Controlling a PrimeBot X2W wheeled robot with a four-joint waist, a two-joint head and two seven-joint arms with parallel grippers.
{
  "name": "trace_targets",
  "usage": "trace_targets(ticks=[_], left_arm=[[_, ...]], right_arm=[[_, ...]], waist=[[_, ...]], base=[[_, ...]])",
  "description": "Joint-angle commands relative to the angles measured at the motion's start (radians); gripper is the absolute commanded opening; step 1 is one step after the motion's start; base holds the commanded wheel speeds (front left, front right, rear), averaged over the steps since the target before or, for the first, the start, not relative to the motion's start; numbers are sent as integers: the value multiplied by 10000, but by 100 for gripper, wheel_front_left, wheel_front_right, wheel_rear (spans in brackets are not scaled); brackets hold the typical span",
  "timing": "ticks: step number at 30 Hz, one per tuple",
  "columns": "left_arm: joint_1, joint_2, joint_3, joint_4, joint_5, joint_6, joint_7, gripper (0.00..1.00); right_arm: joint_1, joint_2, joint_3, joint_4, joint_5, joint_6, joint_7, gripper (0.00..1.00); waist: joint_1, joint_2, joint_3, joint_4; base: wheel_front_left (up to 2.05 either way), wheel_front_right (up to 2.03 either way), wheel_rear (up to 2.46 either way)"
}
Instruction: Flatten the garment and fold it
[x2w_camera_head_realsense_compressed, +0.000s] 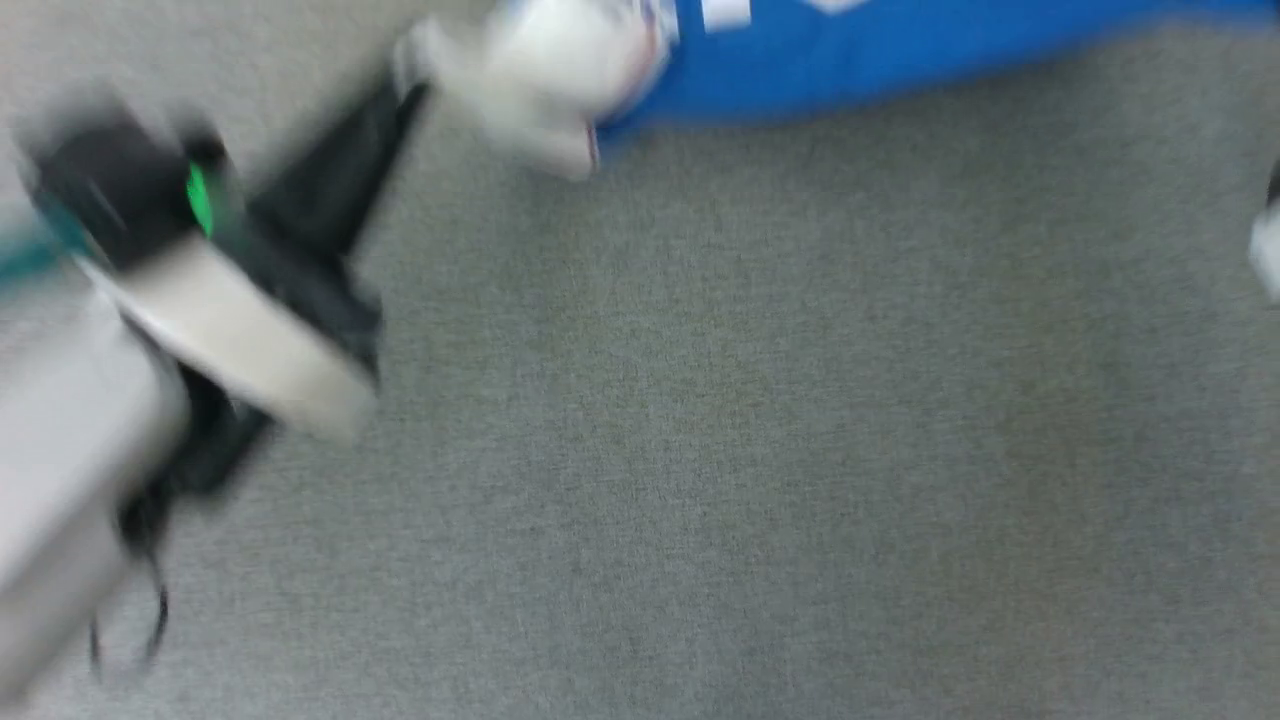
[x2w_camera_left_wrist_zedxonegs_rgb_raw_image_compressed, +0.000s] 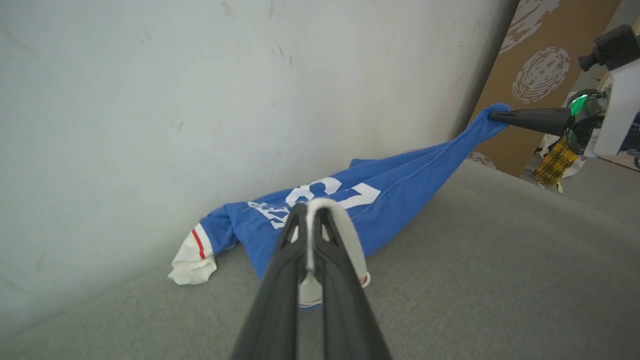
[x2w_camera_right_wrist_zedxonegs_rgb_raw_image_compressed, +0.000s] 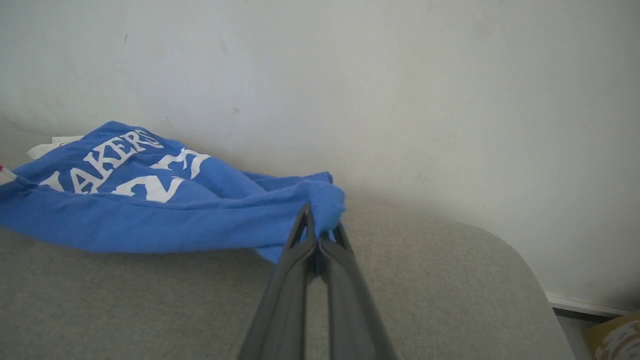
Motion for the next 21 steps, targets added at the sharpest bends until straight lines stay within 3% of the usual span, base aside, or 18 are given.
trace_targets(ticks=[1,6,10,18,21], left_arm=[[426,97,-127,-136,-14,172,-72,0],[3167,221,-814,-859,-815,1240,-196,0],[4787,234,-1156,-920,-1442,1759,-243,0],[6782,172,-2043,-538,-3101,1828,520,0],[7339,202,-2340,-361,-3731,1798,982,0]], right_arm=[[424,145,-139,-207,-74,-11,74,0],[3255,1118,-1181,-1365,-153,-11,656,0],[5030,1467,-1735,-1742,-488,-11,1005,0],[7829,2039,-2363,-1567,-455,-11,1800,0],[8585,1940,-2269,-1476,-384,-11,2144,0]], waist=[[3,-1,-968,71],[3,-1,-1815,13],[3,-1,-2369,51],[3,-1,-3322,191],[3,-1,-3615,204]], base=[[0,0,0],[0,0,0],[0,0,0],[0,0,0],[0,0,0]])
